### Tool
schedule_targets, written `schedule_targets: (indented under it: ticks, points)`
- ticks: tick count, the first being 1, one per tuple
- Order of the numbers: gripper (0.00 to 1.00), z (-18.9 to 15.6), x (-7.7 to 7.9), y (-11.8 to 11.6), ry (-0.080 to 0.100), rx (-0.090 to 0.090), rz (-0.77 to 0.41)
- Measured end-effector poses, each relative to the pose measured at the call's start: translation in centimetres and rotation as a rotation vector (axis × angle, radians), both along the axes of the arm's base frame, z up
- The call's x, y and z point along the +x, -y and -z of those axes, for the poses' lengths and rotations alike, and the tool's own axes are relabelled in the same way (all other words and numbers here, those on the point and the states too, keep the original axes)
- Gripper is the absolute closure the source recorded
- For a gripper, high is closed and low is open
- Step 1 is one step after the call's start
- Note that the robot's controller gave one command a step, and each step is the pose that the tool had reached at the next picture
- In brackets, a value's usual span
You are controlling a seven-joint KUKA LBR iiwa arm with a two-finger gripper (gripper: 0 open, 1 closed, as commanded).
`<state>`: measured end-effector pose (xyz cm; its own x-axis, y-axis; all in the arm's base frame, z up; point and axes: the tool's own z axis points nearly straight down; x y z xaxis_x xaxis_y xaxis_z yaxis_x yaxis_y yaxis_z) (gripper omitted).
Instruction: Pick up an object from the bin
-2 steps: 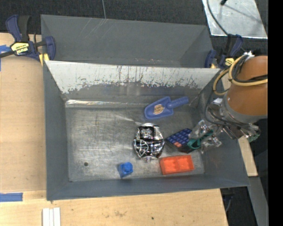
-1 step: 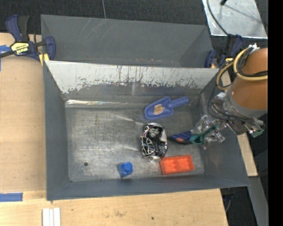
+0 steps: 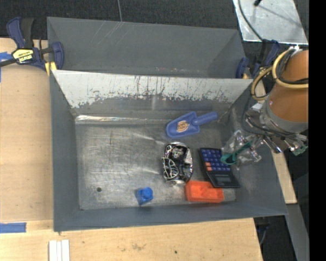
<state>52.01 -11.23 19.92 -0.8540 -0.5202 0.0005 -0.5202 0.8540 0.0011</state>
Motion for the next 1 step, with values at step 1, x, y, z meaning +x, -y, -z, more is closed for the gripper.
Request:
schedule_targets:
  ticks: [1]
  points:
    - [1.0, -4.52, 1.88, -2.81, 0.003, -0.001, 0.022]
